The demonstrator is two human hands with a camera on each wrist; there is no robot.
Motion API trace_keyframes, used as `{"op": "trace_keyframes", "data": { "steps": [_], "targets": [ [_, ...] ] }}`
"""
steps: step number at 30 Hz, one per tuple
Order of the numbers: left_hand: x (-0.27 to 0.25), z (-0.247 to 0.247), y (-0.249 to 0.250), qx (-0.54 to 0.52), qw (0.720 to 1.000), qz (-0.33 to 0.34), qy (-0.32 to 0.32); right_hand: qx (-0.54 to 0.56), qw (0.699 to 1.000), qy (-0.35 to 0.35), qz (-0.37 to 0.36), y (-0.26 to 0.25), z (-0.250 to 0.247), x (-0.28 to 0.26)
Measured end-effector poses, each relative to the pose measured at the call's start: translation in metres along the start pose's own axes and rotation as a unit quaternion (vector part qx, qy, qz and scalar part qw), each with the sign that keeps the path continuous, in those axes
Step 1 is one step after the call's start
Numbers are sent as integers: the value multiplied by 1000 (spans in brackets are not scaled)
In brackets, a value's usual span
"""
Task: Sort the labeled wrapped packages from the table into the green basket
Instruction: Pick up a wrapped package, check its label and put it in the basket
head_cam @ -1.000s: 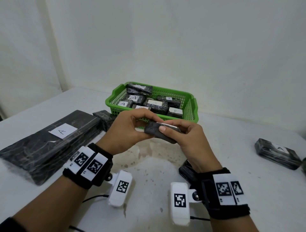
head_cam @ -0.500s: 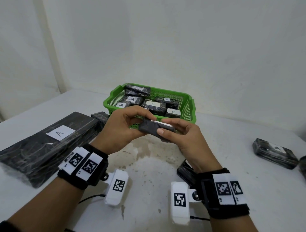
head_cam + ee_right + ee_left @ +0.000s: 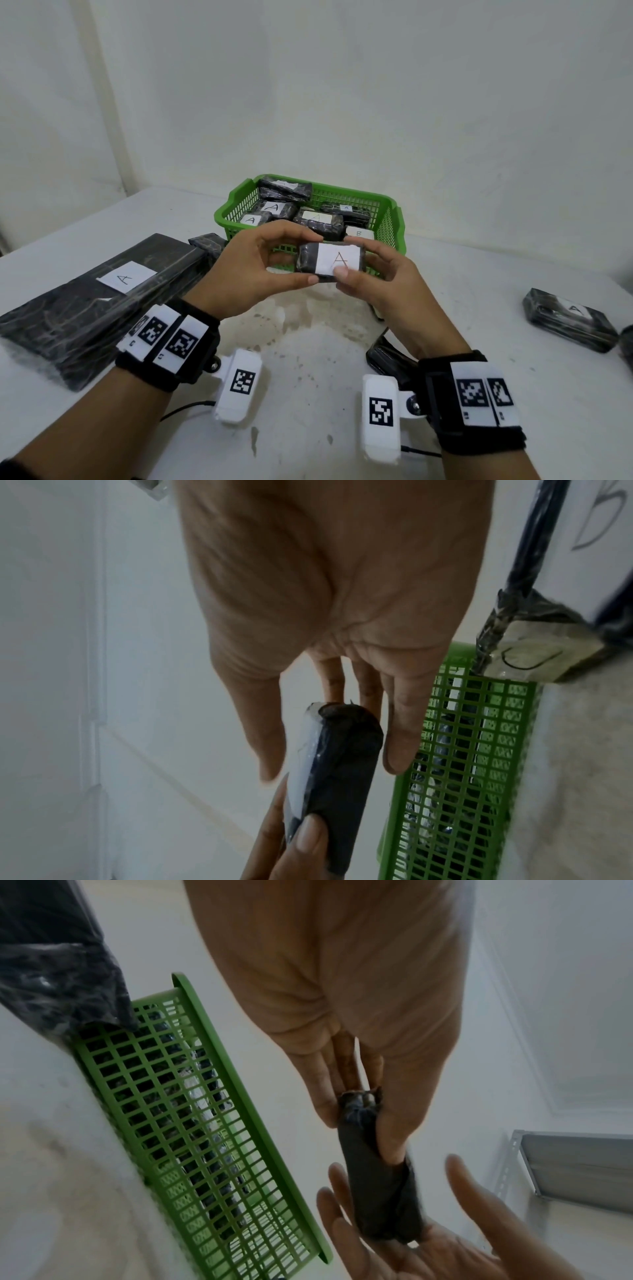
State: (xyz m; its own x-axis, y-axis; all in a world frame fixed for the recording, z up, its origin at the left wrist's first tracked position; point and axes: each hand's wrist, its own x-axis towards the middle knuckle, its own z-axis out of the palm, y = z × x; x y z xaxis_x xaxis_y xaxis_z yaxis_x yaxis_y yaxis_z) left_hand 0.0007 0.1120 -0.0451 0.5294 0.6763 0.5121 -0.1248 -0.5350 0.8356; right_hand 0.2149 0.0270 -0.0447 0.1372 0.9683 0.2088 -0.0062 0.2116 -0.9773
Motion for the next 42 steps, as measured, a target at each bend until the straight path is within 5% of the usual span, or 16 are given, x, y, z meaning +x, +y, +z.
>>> {"op": "trace_keyframes", "data": {
  "steps": [7,13,25,31,42],
  "targets": [
    [-1,5,-1,-8,1000,3,-25,17,999,30,8,-2,5,-2],
    [0,1,1,-10,1000,7,15,66,997,27,25,-4,3,1],
    [-2,15,-1,6,1000,17,-22,-42,997,57,-28,4,14,-1],
    [-1,8,-2,13,1000,22,13,57,997,47,26,-4,4,0],
    [-3,9,2,30,999,14,3,-9,996,51,-78,-10,2,-3]
  ]
}}
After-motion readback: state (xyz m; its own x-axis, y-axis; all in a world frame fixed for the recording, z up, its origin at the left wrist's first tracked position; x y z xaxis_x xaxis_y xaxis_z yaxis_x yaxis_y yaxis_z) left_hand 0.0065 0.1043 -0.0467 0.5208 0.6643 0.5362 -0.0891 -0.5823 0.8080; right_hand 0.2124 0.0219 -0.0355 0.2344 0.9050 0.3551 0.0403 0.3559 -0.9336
